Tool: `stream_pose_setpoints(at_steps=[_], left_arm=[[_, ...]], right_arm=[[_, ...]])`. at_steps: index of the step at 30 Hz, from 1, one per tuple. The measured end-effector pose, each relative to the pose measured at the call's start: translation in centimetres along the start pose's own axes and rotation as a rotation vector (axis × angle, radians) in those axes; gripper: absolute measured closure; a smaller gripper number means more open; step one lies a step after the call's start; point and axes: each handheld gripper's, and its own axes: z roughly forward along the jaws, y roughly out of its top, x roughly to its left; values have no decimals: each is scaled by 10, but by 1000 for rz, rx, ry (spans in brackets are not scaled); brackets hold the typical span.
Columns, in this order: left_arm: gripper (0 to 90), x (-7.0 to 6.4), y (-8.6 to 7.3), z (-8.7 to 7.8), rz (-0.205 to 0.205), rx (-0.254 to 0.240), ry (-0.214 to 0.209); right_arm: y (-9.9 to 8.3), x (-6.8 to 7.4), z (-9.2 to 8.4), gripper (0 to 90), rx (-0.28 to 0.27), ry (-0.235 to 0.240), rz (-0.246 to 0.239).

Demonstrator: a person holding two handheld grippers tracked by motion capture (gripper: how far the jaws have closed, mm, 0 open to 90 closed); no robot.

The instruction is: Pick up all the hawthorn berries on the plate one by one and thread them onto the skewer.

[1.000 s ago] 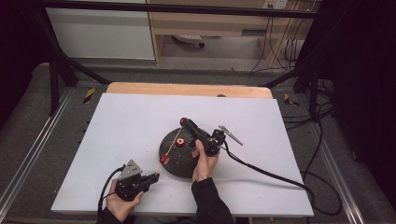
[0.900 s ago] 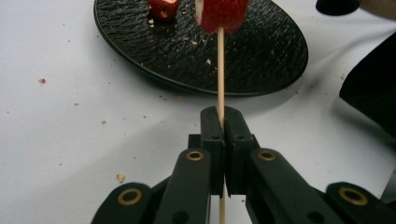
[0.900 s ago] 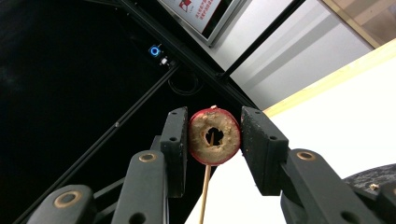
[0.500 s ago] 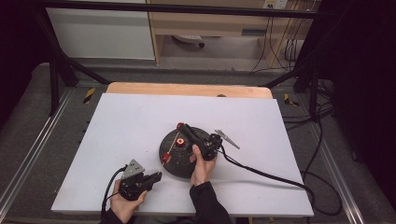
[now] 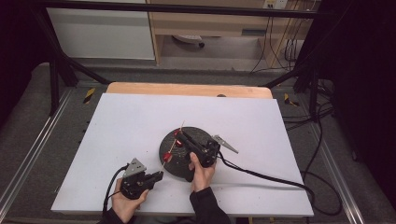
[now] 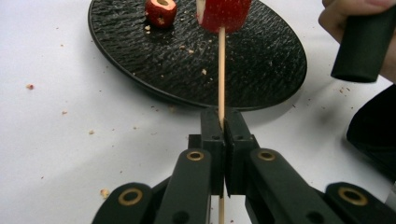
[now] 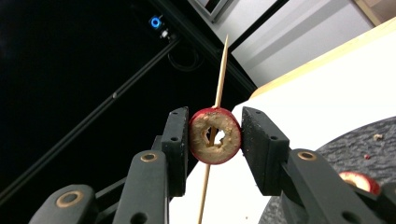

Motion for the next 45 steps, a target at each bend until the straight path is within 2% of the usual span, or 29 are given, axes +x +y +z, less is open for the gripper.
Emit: stream_pose_setpoints(at_steps=[7, 9, 12, 31, 35, 39, 41, 45], left_arm=[[883, -2, 3, 3, 9, 1, 1], [883, -2, 4, 4, -2, 1, -6], [883, -3, 4, 5, 1, 2, -8], [882, -1, 3, 4, 11, 1, -9], [883, 4, 2, 0, 15, 2, 5], [883, 10, 1, -6, 15, 4, 15], [883, 14, 0, -10, 27, 8, 23], [883, 23, -1, -18, 41, 17, 45]], right_arm=[[-6, 5, -6, 632, 60, -1, -47], [-9, 6, -7, 632, 77, 2, -60], [-12, 7, -9, 633, 97, 2, -64], [-21, 7, -12, 624, 128, 0, -78], [-16, 10, -14, 534, 147, -10, -115], [-4, 13, -18, 420, 178, -49, -189], [1, 13, -19, 368, 221, -83, -235], [8, 10, -19, 267, 319, -119, -283]])
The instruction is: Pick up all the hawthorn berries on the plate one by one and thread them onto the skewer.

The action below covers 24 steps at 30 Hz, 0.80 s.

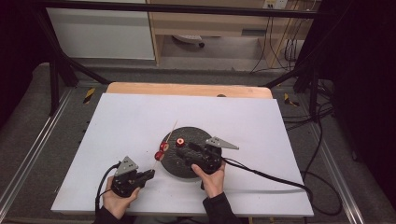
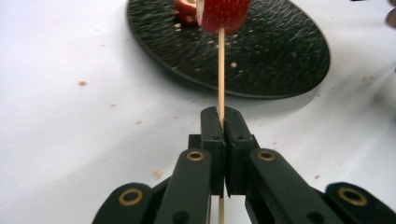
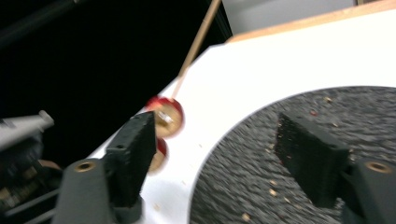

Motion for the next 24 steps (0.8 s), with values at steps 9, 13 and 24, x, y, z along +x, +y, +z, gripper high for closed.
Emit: stream_pose_setpoints(at_steps=[9, 13, 24], left_arm=[[882, 11, -2, -9, 39, 27, 34], [882, 14, -2, -9, 54, 41, 25], [882, 21, -1, -11, 56, 50, 26]], right_arm=[[9, -14, 3, 159, 172, -68, -105], [19, -15, 5, 142, 252, -94, -163], [50, -14, 25, 148, 451, -142, -303]])
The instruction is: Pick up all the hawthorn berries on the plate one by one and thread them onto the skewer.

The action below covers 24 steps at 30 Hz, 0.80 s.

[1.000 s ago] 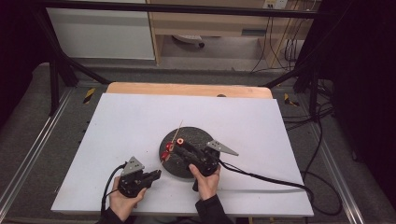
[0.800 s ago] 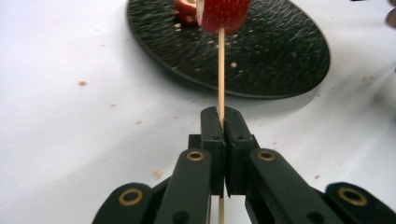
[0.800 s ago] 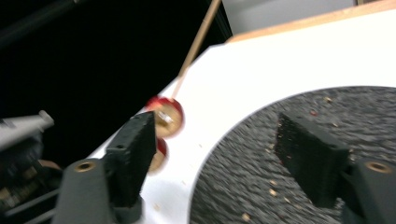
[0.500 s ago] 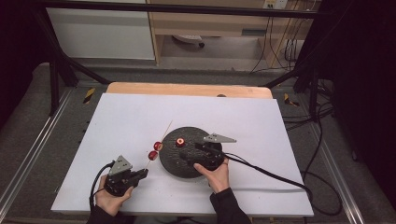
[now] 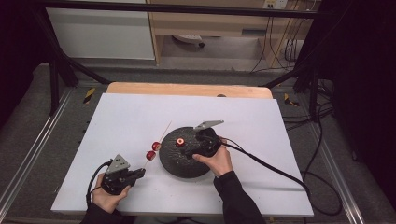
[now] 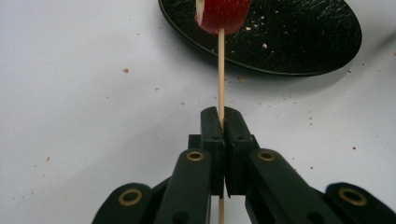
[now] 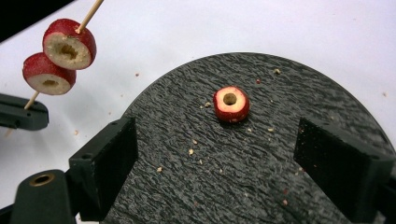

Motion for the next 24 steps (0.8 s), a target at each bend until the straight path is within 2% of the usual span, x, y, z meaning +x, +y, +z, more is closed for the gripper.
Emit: stream_pose_setpoints(at_steps=[2, 6, 13, 15, 17, 24], left_arm=[[882, 0, 0, 0, 3, 3, 1], [882, 1, 0, 0, 1, 2, 4], [882, 1, 0, 0, 1, 4, 7], [882, 1, 0, 0, 2, 3, 7], [882, 1, 0, 0, 2, 4, 8], [882, 0, 0, 1, 2, 6, 9]], right_arm=[[8, -1, 3, 152, 38, -13, -31], [18, -4, 9, 165, 93, -5, -69], [28, -7, 24, 207, 151, -11, -93], [30, -6, 30, 226, 174, -4, -102], [33, -5, 36, 240, 202, -16, -112], [41, -9, 50, 338, 234, -17, -123]])
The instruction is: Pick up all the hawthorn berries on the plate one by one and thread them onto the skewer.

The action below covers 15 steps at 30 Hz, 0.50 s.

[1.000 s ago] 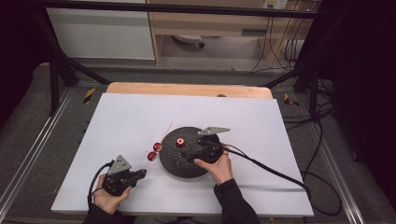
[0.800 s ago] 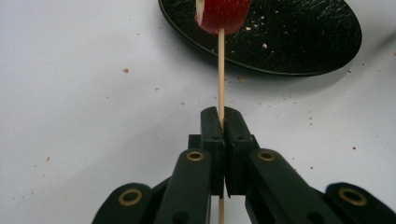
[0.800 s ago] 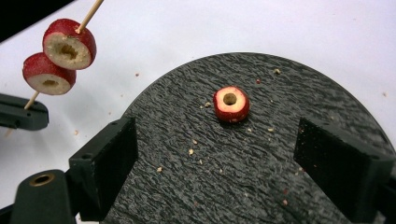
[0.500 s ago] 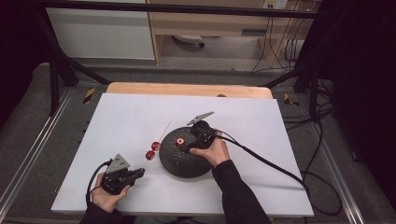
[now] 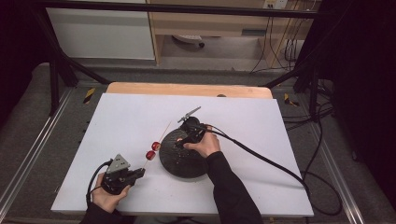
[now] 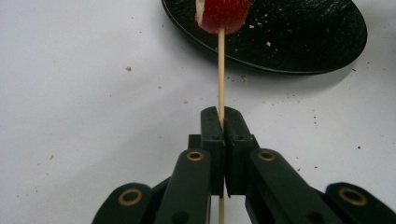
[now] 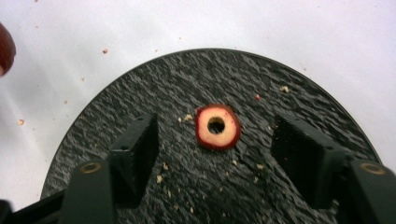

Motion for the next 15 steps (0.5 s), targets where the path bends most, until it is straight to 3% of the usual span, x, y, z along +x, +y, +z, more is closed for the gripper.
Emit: stream_pose_setpoints(at_steps=[15], left_arm=[[882, -2, 0, 1, 4, 2, 0]], right_arm=[[2, -10, 19, 513, 20, 22, 19]])
